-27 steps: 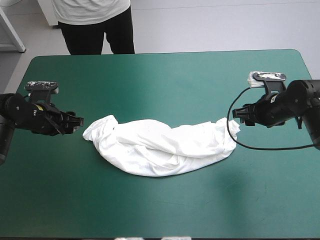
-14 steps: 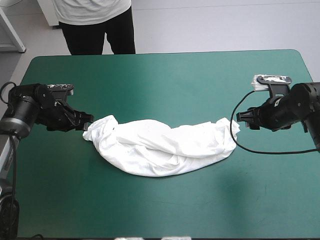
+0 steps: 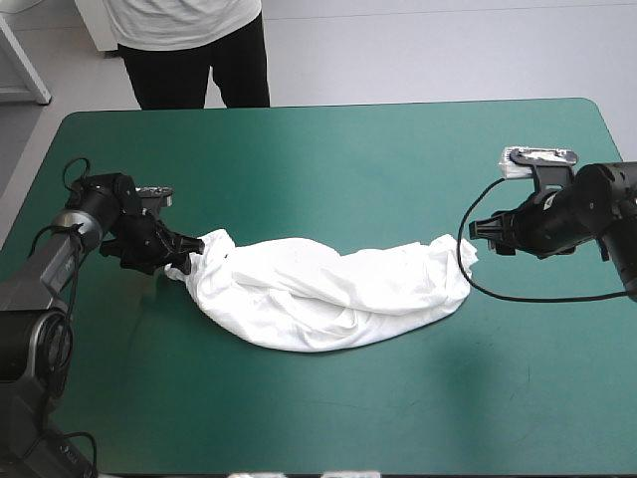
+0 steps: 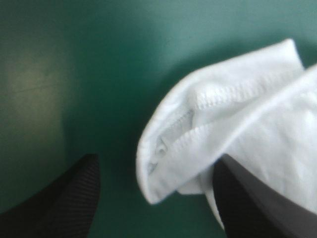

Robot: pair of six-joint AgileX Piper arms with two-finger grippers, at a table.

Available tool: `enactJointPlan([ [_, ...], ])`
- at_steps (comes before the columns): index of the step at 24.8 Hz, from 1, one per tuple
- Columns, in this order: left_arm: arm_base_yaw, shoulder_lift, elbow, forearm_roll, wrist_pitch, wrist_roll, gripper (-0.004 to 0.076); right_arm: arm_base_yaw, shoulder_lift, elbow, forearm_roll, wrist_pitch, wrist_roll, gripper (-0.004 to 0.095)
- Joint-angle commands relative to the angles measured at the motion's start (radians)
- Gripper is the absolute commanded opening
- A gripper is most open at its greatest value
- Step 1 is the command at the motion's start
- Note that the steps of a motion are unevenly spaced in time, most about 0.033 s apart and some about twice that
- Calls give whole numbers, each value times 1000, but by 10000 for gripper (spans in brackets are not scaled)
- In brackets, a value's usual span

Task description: Fold the cloth

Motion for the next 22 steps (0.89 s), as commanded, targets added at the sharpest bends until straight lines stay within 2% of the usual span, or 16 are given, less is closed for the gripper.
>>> enactJointPlan([
  [1,0,-7,-25,-9,-32,-3,440,-2,-15,-27,6,-35,0,509],
  [4,0,10,-23,-9,-48,-3,351,-2,-7,-27,11,-36,0,509],
  [6,0,31,-21,-11,-34,7,113,0,-2,-27,28,-36,-4,509],
  [7,0,33,-21,-13,-28,19,29,0,0,-27,38,-35,-6,509],
  [8,0,35,-19,-15,-23,32,-6,0,2,-27,56,-35,-11,509],
  [16,0,35,-19,-33,-19,32,-10,125,90,-1,-13,-39,-8,509],
  [22,0,35,-19,-54,-11,32,-10,149,154,114,-49,-133,33,509],
])
